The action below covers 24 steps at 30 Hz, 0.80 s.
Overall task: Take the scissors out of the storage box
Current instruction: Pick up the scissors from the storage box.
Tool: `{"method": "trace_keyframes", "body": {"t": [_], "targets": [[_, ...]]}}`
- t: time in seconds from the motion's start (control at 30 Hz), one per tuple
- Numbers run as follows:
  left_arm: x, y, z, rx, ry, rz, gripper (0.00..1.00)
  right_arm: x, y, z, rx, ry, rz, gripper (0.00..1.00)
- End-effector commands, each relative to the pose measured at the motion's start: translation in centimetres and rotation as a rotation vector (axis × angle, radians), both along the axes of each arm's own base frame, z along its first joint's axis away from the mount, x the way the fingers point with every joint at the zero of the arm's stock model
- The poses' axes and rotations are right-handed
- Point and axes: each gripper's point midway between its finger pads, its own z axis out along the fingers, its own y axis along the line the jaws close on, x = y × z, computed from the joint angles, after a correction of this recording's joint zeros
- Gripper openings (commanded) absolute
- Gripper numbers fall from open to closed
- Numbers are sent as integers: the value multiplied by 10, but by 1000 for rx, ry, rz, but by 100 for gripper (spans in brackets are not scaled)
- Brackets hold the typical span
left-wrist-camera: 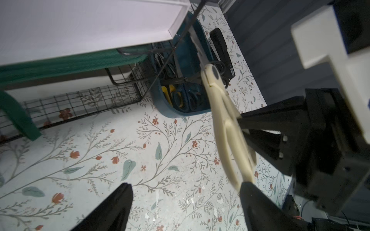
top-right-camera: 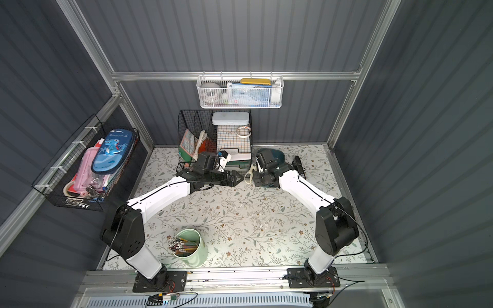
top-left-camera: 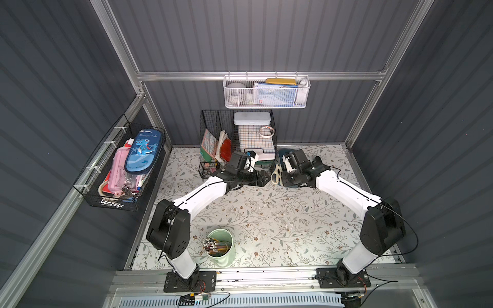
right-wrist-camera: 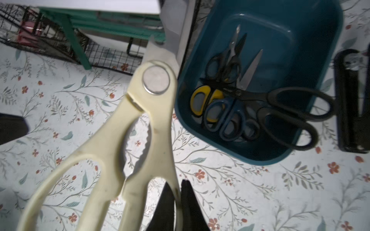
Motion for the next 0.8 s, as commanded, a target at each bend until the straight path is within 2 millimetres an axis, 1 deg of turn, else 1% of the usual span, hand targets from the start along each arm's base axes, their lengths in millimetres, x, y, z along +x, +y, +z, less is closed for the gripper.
{"method": "trace_keyframes", "body": {"t": [0.0, 0.1, 0.23, 0.37, 0.5, 0.67, 0.77], "targets": [[-5, -10, 12, -67, 4, -21, 88, -11, 15, 0, 40, 19, 26, 0], [-9, -8, 12, -69, 6, -22, 87, -15, 28, 1, 49, 16, 51, 0], [-15, -3, 9, -64, 10, -14, 85, -16, 36, -2, 60, 20, 60, 0], [-20, 2, -1, -48, 27, -6, 83, -22, 44, 3, 64, 22, 75, 0], [-22, 1, -2, -65, 37, -7, 83, -36, 38, 5, 49, 14, 39, 0], [-21, -8, 6, -113, 47, -31, 82, -52, 30, -1, 54, 15, 15, 0], [-24, -11, 5, -120, 54, -45, 81, -58, 34, 0, 62, 4, 29, 0]]}}
